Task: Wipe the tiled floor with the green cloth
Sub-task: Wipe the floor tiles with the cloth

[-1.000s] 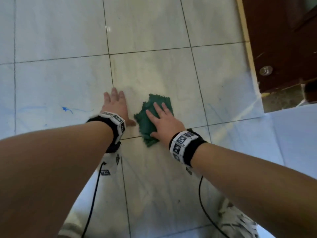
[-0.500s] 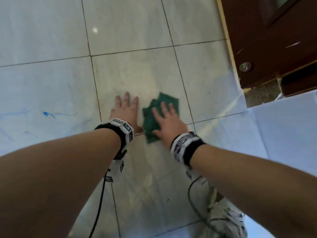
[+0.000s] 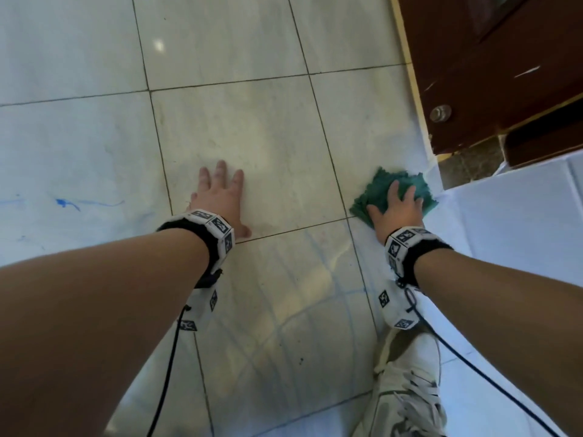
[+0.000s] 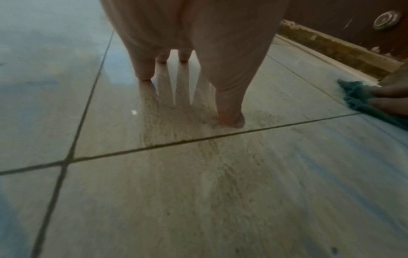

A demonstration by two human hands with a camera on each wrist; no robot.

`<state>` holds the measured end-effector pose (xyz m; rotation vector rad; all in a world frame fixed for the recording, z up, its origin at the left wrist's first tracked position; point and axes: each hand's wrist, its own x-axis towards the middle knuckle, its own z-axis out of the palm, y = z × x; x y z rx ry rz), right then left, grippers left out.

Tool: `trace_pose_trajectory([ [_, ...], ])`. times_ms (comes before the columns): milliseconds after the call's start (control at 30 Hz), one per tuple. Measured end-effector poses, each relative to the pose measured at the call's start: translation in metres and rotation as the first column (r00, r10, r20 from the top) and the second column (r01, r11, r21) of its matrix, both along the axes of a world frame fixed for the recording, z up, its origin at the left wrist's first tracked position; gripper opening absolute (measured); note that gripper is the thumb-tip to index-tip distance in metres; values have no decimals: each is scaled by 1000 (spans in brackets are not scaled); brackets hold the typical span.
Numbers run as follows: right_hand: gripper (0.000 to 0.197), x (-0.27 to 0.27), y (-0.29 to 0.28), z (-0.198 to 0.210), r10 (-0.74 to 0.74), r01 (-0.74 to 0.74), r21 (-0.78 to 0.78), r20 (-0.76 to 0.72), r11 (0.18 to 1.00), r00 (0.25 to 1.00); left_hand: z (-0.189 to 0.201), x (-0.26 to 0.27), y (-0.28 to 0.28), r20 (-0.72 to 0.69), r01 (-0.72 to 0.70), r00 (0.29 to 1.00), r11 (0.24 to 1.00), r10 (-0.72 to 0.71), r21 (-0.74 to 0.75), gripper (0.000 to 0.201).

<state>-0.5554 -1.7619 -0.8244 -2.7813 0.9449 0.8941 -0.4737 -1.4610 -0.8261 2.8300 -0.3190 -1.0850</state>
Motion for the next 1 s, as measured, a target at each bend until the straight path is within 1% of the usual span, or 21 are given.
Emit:
trace_pose_trajectory([
  [67, 79, 4, 37, 0, 157, -157, 44, 23, 987, 987, 1, -1, 0, -1, 4, 1000, 1000, -4, -6, 121],
  [167, 83, 18, 106, 3, 378, -386, 189, 82, 903, 922, 3, 1, -2, -2, 2, 1000, 1000, -2, -8, 120],
  [200, 84, 21, 127, 3, 442, -450, 225, 87, 864, 893, 3, 1, -2, -3, 6, 1000, 1000, -6, -3, 120],
  [267, 85, 27, 147, 1, 514, -515, 257, 78, 817, 854, 3, 2, -2, -1, 12, 1000, 1000, -12, 6, 120],
  [333, 86, 38, 132, -2, 527, -526, 271, 73, 806, 847, 3, 1, -2, -6, 14, 1000, 1000, -14, 11, 120],
  [367, 85, 46, 114, -2, 500, -502, 254, 78, 827, 863, 3, 1, -2, -7, 12, 1000, 1000, -12, 11, 121],
  [400, 85, 55, 91, -3, 438, -446, 222, 85, 867, 895, 4, 1, -2, -11, 6, 1000, 1000, -6, 12, 121],
  [467, 85, 70, 42, 0, 265, -274, 143, 82, 951, 961, 5, 1, -2, -20, -6, 1000, 1000, 7, 16, 121],
  [533, 85, 74, 10, 2, 136, -141, 90, 57, 986, 989, 7, 2, -3, -23, -6, 1000, 1000, 6, 16, 121],
  [600, 84, 68, 11, 0, 80, -84, 86, 59, 993, 995, 8, 1, -3, -29, -7, 1000, 1000, 8, 17, 121],
  [633, 82, 65, 21, -1, 85, -91, 86, 70, 992, 994, 8, 2, -3, -30, -7, 1000, 1000, 8, 18, 121],
  [700, 81, 54, 53, 0, 167, -176, 111, 88, 978, 982, 8, 2, -2, -33, -3, 999, 1000, 3, 22, 120],
  [767, 83, 45, 94, 1, 298, -310, 148, 98, 939, 950, 8, 3, -1, -38, 21, 999, 1000, -20, 18, 120],
  [833, 85, 41, 144, 0, 443, -454, 200, 100, 868, 891, 6, 4, 5, -30, 52, 998, 999, -52, 14, 119],
  [900, 85, 39, 190, -4, 573, -577, 255, 100, 776, 814, 3, 7, 17, -6, 76, 997, 997, -76, 29, 116],
  [933, 84, 38, 204, -6, 610, -613, 271, 104, 742, 785, 2, 8, 26, 3, 78, 997, 996, -78, 48, 115],
  [1000, 84, 42, 211, -10, 643, -644, 275, 104, 714, 758, 1, 10, 43, -2, 64, 998, 995, -64, 70, 118],
])
